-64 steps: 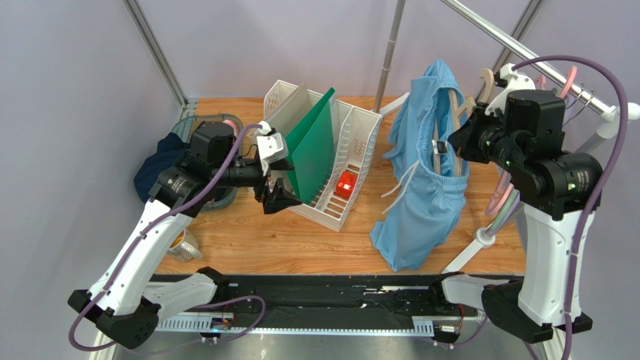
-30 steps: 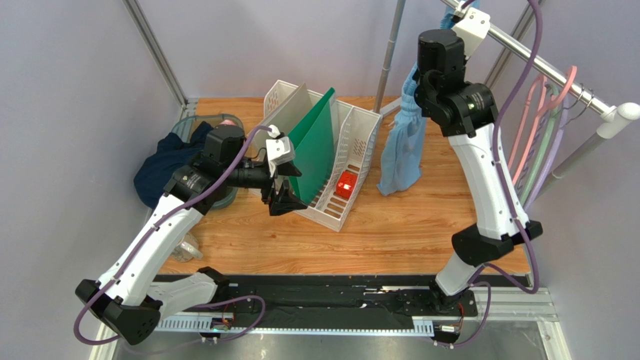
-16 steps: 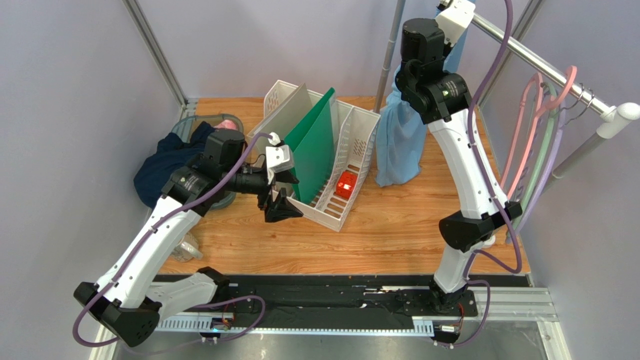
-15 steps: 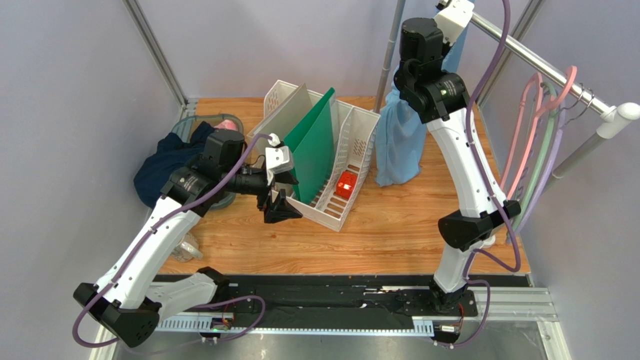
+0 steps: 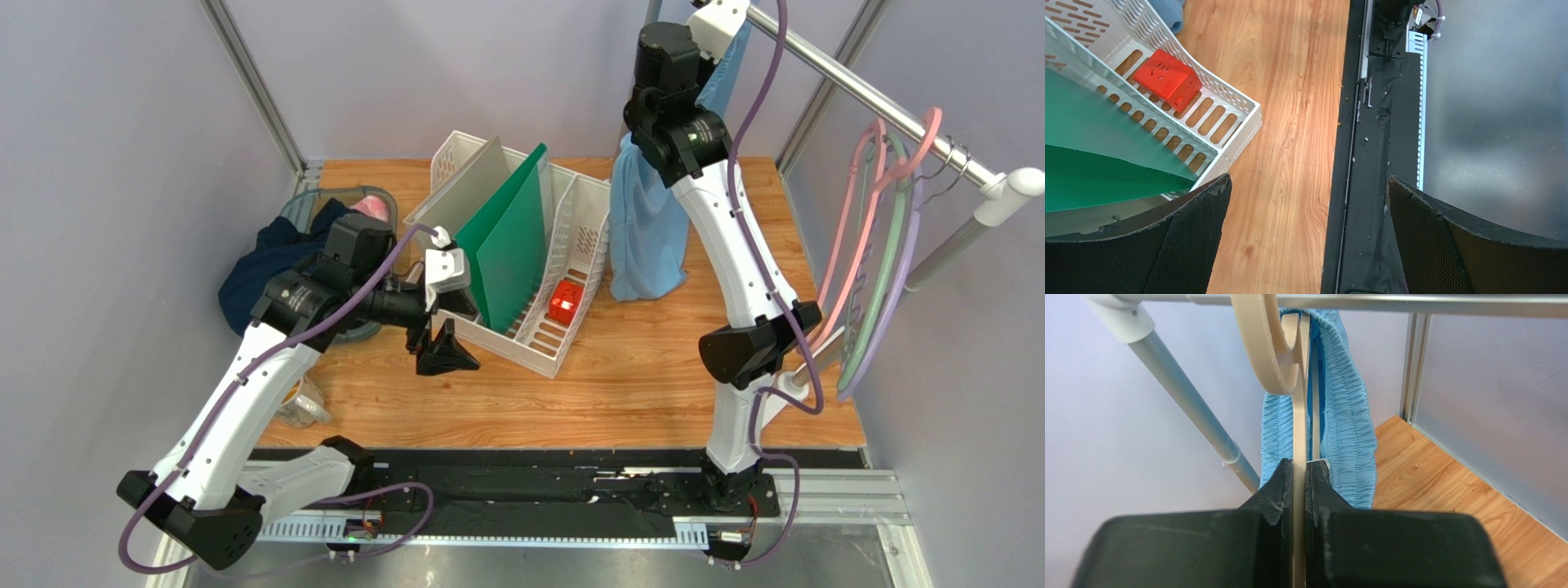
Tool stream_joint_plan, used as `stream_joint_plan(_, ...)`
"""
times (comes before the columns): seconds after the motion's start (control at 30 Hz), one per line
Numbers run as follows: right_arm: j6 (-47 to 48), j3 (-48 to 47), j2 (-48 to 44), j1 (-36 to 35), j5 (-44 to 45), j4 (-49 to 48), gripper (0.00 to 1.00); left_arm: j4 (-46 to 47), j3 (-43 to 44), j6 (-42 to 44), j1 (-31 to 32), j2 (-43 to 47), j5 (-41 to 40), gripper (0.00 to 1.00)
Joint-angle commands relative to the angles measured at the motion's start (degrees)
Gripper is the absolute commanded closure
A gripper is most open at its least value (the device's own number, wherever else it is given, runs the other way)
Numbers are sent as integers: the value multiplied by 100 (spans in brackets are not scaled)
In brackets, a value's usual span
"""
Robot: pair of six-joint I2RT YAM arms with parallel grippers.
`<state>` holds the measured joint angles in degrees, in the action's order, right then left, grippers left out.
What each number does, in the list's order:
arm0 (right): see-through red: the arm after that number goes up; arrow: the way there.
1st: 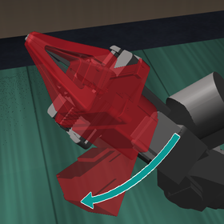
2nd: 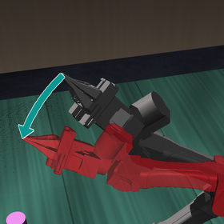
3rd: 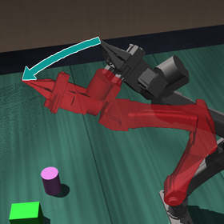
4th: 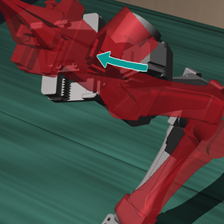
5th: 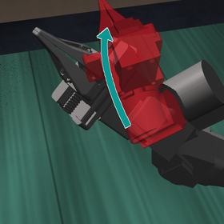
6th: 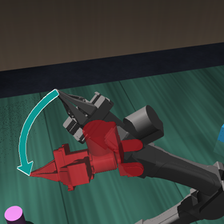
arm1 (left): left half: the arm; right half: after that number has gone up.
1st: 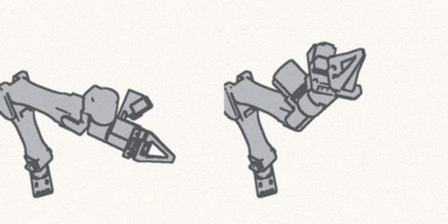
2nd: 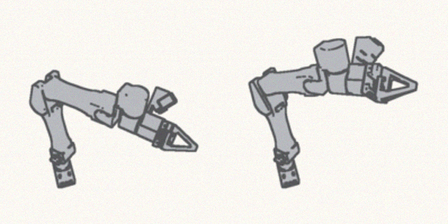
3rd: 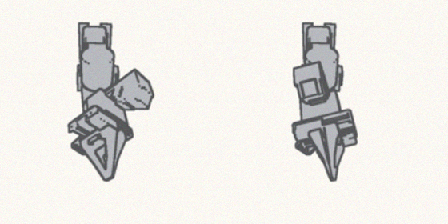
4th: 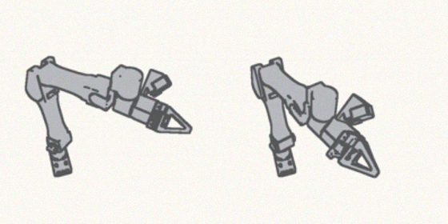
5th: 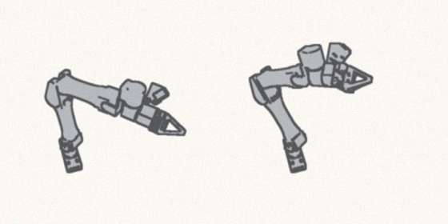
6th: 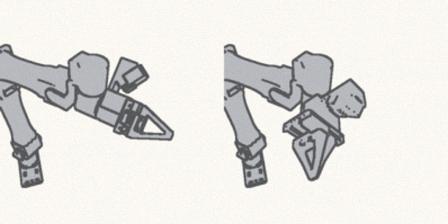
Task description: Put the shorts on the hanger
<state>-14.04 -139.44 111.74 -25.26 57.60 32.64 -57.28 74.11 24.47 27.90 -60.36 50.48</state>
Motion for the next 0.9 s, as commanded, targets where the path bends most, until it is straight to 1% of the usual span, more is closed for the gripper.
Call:
stream_joint_plan(0.0, -125, -260, -30, 257, -126, -952, 100, -214, 323, 242, -39, -20, 155, 1)
stream_joint_plan(0.33, -274, -259, 383, 363, -601, -1146, 100, -179, 324, 207, -65, -90, 85, 1)
stream_joint_plan(0.5, -213, -417, 647, 372, -680, -1375, 100, -231, 359, 242, -109, -81, 23, 1)
stream_joint_plan(0.87, -73, -400, 955, 363, -988, -1980, 100, -319, 271, 313, -232, -117, 32, 1)
